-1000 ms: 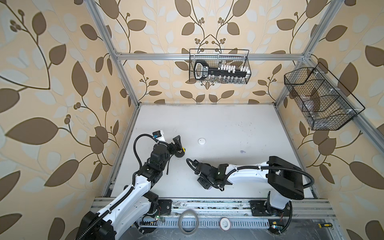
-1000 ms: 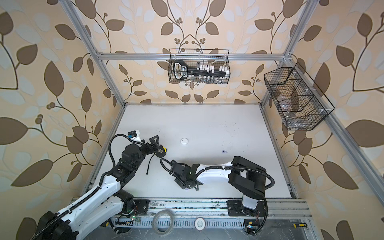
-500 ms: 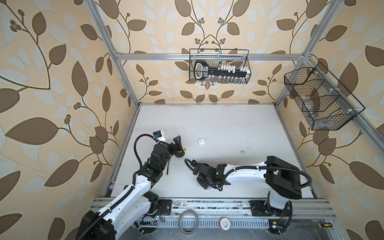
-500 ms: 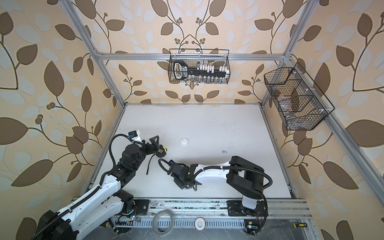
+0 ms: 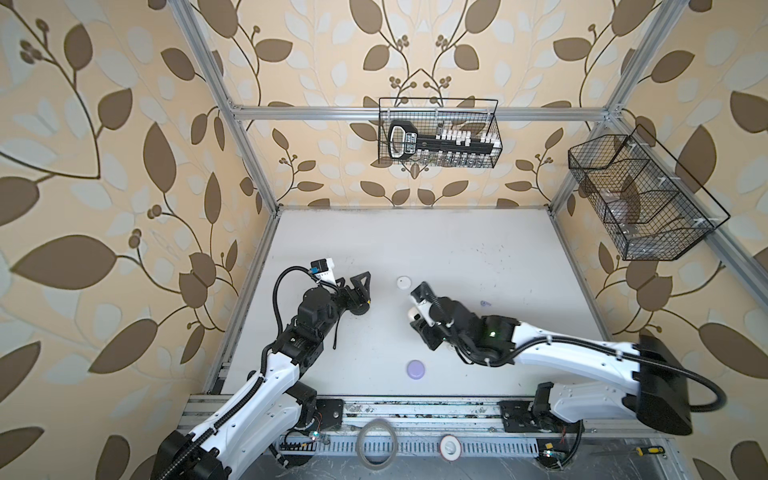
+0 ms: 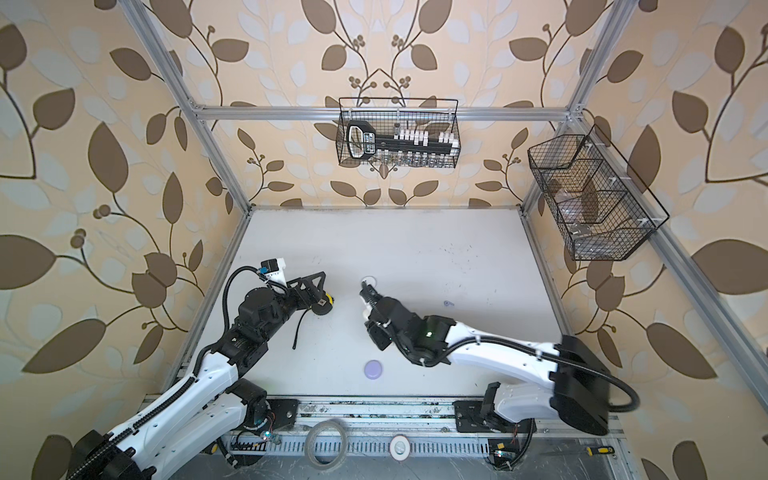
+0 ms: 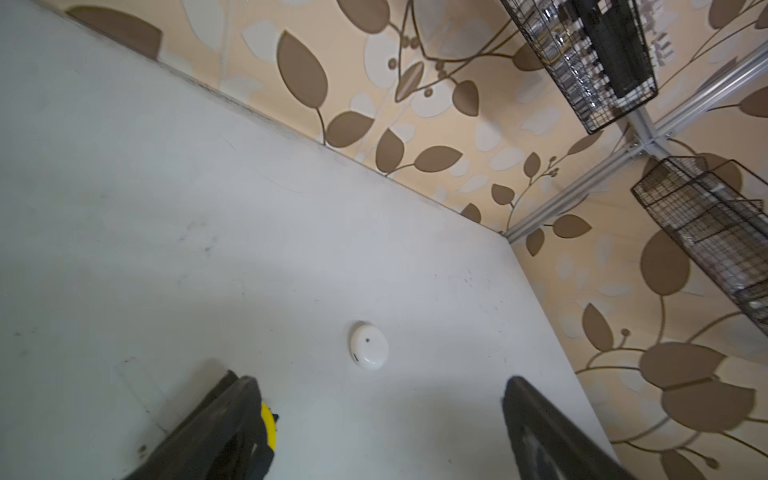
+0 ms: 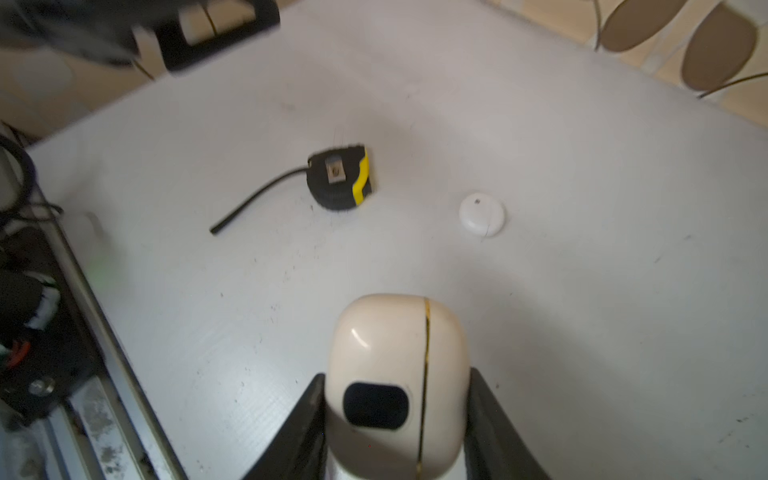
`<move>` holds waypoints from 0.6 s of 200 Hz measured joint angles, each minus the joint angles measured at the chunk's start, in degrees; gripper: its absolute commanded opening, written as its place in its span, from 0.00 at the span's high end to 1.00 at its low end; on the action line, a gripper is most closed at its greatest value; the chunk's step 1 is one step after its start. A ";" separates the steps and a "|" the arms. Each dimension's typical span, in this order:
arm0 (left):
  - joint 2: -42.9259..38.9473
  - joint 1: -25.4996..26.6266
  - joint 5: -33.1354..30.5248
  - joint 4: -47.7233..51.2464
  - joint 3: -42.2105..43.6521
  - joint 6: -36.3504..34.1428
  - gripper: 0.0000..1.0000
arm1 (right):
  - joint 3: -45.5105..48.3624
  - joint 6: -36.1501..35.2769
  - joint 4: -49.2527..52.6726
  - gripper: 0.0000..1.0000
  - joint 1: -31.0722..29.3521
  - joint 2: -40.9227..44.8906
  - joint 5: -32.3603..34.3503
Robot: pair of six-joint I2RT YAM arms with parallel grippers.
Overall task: Insert the wireless bluetooth earbuds into the charging case
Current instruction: 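Lift the cream case with the right gripper while the left gripper approaches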
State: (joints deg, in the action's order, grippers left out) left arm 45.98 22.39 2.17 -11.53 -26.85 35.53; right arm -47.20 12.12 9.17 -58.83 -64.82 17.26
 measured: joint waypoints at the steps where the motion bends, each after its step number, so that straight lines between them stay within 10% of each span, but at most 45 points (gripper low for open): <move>1: 0.20 0.00 0.35 0.26 -0.42 0.55 0.10 | 0.07 -0.09 -0.15 0.69 0.09 0.31 0.09; 53: 9.55 0.22 15.74 -2.23 -17.49 8.55 0.23 | 7.78 -11.54 -15.58 0.75 1.53 10.51 3.23; 120: 13.77 12.33 23.28 -2.73 -12.07 -2.80 0.32 | 14.21 -22.08 -21.51 0.92 1.16 10.69 -0.22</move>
State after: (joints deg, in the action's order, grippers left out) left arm 59.75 34.72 25.45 -14.26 -38.92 32.73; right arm -32.99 -9.96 -12.34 -57.67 -54.13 17.04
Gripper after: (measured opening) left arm 0.702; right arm 0.438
